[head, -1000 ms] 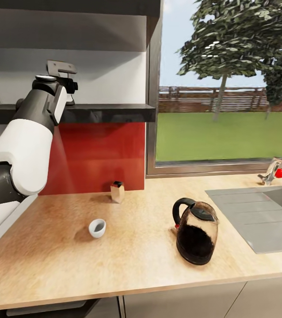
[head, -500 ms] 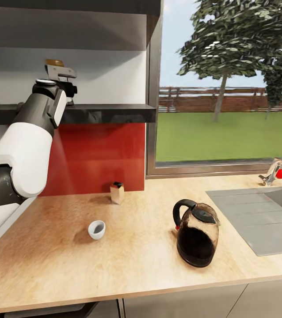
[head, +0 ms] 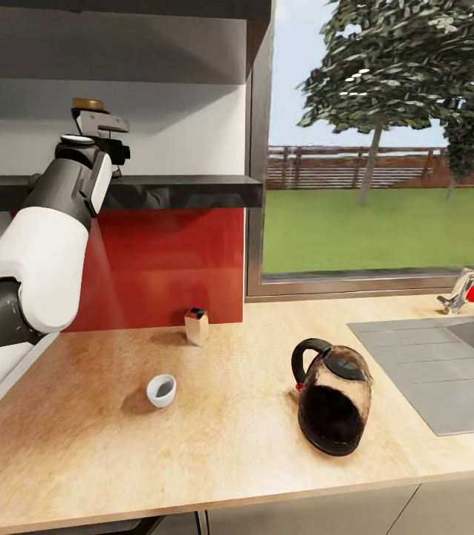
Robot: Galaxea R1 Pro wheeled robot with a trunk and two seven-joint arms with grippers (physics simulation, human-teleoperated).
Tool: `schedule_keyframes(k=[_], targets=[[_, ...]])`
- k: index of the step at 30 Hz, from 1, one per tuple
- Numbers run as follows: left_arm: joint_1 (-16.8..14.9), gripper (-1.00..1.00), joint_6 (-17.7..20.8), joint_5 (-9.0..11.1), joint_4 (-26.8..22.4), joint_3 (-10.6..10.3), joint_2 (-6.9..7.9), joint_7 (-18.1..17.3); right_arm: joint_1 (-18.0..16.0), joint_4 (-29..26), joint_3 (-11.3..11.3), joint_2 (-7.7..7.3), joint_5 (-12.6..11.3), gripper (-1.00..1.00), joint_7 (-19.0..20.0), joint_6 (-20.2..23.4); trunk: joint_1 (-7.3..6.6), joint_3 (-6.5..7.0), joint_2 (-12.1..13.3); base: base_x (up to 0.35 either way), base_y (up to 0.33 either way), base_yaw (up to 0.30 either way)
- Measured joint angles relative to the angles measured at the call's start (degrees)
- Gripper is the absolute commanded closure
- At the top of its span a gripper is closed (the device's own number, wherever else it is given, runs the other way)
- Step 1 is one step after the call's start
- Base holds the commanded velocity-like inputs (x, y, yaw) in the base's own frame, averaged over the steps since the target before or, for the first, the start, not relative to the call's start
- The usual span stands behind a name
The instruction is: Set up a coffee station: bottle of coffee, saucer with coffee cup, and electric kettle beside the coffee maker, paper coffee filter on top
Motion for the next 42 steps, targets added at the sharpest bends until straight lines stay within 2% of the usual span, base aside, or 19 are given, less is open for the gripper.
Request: schedule_keyframes(k=[1,2,7,26,33,39,42], targets=[[0.1,-1.0,0.0,0.0,-0.2,0.0,0.0,-0.2,0.0,0.0,0.0,0.0,0.0,-1.0,0.0,0.0,0.0,0.0,0.0,0.0,0.0,0.0],[0.3,1.0,0.0,0.0,-0.2,0.0,0.0,-0.5,0.0,0.0,0.0,0.0,0.0,-1.0,0.0,0.0,0.0,0.0,0.0,0.0,0.0,0.0],[0.7,1.0,0.0,0.0,-0.6,0.0,0.0,-2.4,0.0,0.0,0.0,0.02,0.0,-1.0,0.0,0.0,0.0,0.0,0.0,0.0,0.0,0.0],[0.7,1.0,0.1,0.0,-0.7,0.3,0.56,-2.5,0.0,0.0,0.1,0.05,0.0,-1.0,0.0,-0.1,0.0,0.0,0.0,0.0,0.0,0.0],[0.7,1.0,0.1,1.6,-0.9,0.2,0.56,-2.8,0.0,-0.1,0.2,0.16,0.0,-1.0,0.0,-0.1,0.0,0.0,0.0,0.0,0.0,0.0],[0.7,1.0,0.2,1.6,-2.0,-0.4,0.41,-2.9,0.0,-0.1,0.1,0.23,-0.1,-1.0,0.0,-0.1,0.0,0.0,0.0,0.0,0.0,0.0],[0.7,1.0,0.5,1.7,-3.5,-0.5,0.29,-4.2,0.0,-0.1,0.1,0.25,-0.1,-1.0,0.0,-0.1,0.0,0.0,0.0,0.0,0.0,0.0]])
